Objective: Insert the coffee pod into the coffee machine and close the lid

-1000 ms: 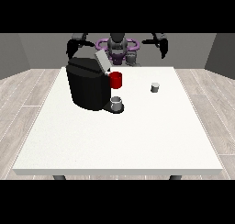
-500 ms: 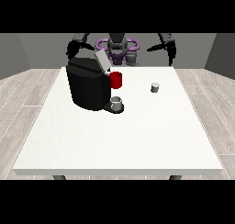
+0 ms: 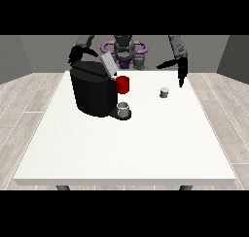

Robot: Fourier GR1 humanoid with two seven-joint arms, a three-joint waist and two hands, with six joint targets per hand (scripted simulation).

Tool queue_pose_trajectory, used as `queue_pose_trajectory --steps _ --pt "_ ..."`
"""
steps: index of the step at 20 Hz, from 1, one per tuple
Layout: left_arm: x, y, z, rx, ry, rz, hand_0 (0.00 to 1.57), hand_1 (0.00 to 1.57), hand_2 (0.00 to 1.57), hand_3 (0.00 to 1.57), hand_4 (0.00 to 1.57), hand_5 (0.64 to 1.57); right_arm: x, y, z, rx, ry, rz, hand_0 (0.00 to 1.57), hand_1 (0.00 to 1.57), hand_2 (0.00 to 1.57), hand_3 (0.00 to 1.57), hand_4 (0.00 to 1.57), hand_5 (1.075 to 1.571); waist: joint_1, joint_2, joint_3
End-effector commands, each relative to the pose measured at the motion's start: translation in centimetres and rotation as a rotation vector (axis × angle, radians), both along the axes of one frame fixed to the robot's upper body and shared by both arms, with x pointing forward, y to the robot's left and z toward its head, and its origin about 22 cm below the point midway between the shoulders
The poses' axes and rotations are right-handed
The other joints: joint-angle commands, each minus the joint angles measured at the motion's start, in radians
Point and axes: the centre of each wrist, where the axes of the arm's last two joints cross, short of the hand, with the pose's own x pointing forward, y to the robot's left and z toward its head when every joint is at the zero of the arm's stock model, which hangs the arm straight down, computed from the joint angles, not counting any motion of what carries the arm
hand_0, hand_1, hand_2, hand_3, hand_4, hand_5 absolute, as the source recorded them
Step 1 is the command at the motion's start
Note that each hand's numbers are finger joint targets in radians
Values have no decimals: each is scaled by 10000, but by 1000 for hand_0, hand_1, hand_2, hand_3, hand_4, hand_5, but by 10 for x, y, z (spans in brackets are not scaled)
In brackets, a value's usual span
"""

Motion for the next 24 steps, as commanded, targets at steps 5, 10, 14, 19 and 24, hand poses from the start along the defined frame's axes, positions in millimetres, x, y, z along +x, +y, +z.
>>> queue_pose_trajectory --steps 5,10,14,19,24 --pt "19 11 -14 1061 486 412 0 0 0 0 0 1571 10 18 14 -50 93 152 0 0 0 0 393 1571 -270 358 -4" --pt "29 -19 -16 1894 1300 -542 0 0 113 0 0 1571 22 -6 -10 -312 921 -330 0 0 0 0 407 1571 174 131 2" --pt "32 1 -11 2275 1178 -505 105 105 502 0 0 1571 15 -3 -33 -528 1103 -625 0 0 0 0 424 1571 284 240 2" --pt "37 -6 -24 2740 2232 4 807 807 847 501 0 1571 23 -4 -20 -580 1427 -596 0 0 0 0 392 1571 79 -141 2" --pt "27 10 -39 4111 1679 -168 580 580 719 472 0 1571 27 20 -1 -362 691 -168 0 0 0 0 435 1571 -190 567 -3"
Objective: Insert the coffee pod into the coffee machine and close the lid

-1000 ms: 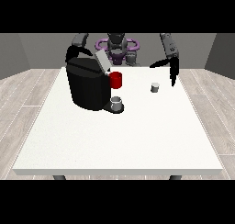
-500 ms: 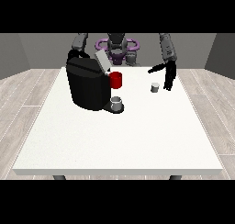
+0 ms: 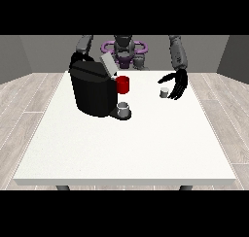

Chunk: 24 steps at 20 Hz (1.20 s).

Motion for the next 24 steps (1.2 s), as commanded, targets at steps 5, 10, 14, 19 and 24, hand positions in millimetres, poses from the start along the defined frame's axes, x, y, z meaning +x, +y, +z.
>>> queue_pose_trajectory --steps 5,10,14,19,24 --pt "0 1 -8 1681 -3 -592 608 608 745 483 0 1571 -2 -4 -4 -1 203 -25 0 0 0 0 515 1571 -3 -132 1" --pt "0 -4 -18 2110 -1018 -86 719 719 864 649 229 1571 -5 5 -3 238 186 139 0 0 0 0 524 1571 -129 31 -1" --pt "3 -23 -27 2101 -926 -211 824 824 972 737 389 1571 1 -17 -12 454 149 -380 0 0 0 0 492 1571 149 -135 2" --pt "23 -32 -8 3125 -1243 -348 930 930 1040 820 281 1571 3 3 -21 546 -300 -50 0 0 0 0 535 1571 -47 312 5" --pt "17 -11 -11 3322 -1352 -802 1174 1174 1286 1183 412 1571 11 -7 0 428 -165 -288 0 0 0 0 398 1571 18 292 1"
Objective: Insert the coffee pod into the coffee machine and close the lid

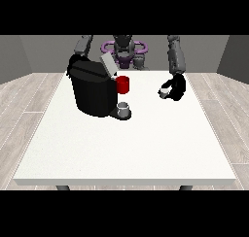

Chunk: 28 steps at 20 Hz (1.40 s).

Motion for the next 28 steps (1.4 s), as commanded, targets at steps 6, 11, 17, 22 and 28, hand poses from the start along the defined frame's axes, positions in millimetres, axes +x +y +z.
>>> queue_pose_trajectory --steps 6,11,17,22,28 --pt "22 -16 24 -500 -89 -1434 1477 1477 1470 1410 632 1571 1 -11 -6 289 1020 -130 0 0 0 0 438 1571 64 -890 -33" --pt "43 -36 56 -339 -337 -2095 1323 1323 1383 1352 581 1571 -2 10 -24 46 1187 -129 0 0 0 0 488 1571 211 -1071 -33" --pt "61 -66 94 -286 -636 -2717 1256 1256 1331 1292 545 1571 0 -27 -46 163 874 -341 0 0 0 0 468 1571 490 -1062 -27" --pt "72 -63 123 -456 -833 -2537 1235 1235 1323 1291 571 1571 1 -3 -33 230 893 -52 0 0 0 0 476 1571 -55 -1084 -31" --pt "87 -68 177 -231 -1784 -2110 1011 1011 1199 1224 543 1571 12 -13 -13 238 398 525 0 0 0 0 521 1571 -734 -753 -31"
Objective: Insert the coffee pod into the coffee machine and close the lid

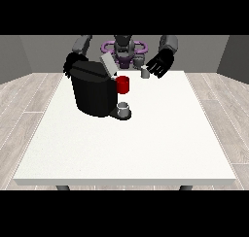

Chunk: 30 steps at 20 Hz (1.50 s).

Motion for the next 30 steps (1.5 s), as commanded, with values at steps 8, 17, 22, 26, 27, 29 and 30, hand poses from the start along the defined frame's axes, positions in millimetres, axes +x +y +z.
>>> queue_pose_trajectory --steps 8,17,22,26,27,29,30 --pt "16 5 83 -645 -1037 504 1255 1255 1287 1219 471 1571 13 10 39 -145 -712 464 0 0 0 0 509 1571 -980 750 -2" --pt "17 10 118 -220 -1898 657 1262 1262 1297 1237 494 1571 15 14 52 -559 -1583 432 0 0 0 0 480 1571 -1295 1473 -2" --pt "20 -11 115 -74 -1353 378 1314 1314 1328 1230 493 1571 17 4 43 -354 -1103 -3 0 0 0 0 480 1571 -1010 1189 1" --pt "22 -12 94 -142 -1109 641 1326 1326 1335 1233 503 1571 7 22 40 -217 -952 274 0 0 0 0 530 1571 -1322 1145 -3" --pt "22 -17 81 -110 -650 470 1316 1316 1328 1225 510 1571 3 27 37 -124 -845 251 0 0 0 0 525 1571 -1126 746 -3" --pt "22 -26 111 -148 -1635 21 1229 1229 1283 1207 511 1571 11 25 30 -155 -1482 -173 0 0 0 0 498 1571 -893 1532 1" --pt "23 -25 104 -221 -1263 268 1260 1260 1298 1208 511 1571 9 3 31 -146 -1323 166 0 0 0 0 512 1571 -1148 1416 2"
